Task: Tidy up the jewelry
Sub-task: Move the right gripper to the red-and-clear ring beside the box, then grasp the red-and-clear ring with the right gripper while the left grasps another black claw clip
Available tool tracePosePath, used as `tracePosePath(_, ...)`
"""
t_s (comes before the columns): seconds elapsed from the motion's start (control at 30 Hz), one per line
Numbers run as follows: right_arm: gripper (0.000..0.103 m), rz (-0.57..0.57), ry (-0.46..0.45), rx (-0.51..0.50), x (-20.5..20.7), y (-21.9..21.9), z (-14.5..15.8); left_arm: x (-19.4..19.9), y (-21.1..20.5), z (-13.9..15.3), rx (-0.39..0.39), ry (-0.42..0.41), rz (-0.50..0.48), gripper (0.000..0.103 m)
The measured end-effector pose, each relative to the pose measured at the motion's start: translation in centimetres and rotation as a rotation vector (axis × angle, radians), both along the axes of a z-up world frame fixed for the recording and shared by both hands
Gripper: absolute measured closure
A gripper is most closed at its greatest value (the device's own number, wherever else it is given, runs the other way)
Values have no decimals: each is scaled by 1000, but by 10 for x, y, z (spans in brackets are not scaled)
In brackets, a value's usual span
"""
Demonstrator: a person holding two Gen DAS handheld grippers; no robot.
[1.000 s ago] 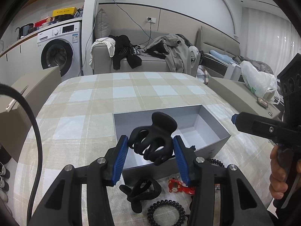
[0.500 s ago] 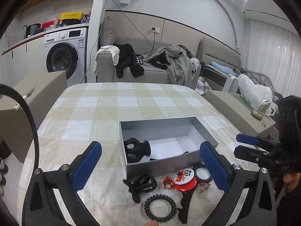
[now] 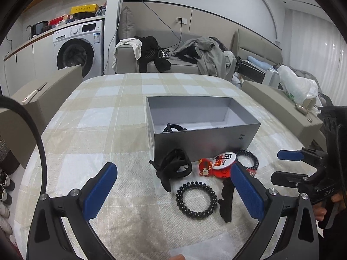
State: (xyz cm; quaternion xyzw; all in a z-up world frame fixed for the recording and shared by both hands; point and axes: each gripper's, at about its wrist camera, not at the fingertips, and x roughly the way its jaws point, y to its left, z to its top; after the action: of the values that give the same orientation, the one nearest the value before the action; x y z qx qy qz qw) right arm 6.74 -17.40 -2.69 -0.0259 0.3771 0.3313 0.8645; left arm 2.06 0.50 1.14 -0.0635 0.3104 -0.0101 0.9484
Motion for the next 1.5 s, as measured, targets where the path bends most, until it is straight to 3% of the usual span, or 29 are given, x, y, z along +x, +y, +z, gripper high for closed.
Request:
tracePosePath(0.07, 4, 1, 1, -8, 0, 2, -1, -2, 0, -3, 12, -2, 8, 1)
tracePosePath(0.23, 29, 36, 19, -20, -2, 7, -4, -1, 1, -12, 15, 17, 9, 1)
tracePosePath(0.6, 45, 157, -39, -26, -20, 33, 0, -5, 0, -16, 28, 24, -4, 1)
tracePosePath(0.7, 54, 171, -49, -57, -21, 43, -2, -4, 0, -16, 25, 31, -7, 1)
tracePosePath(1.0, 60, 175, -40, -100, -16, 54, -9, -2, 3, -16, 2, 42, -4, 1)
tracePosePath(1.07, 63, 170, -35, -108, -15, 53, -10, -2, 3, -16, 1, 43, -5, 1)
tracePosePath(1.17, 77, 155, -45, -122, -14, 53, -11, -1, 3, -16, 1, 46, -7, 1)
tracePosePath(1.2, 84, 152, -46, -117, -13, 52, -11, -1, 3, -17, 1, 46, -6, 1)
tracePosePath(1.5, 85, 138, -96, 50, -23, 22, 7, 0, 3, -17, -1, 53, 0, 1)
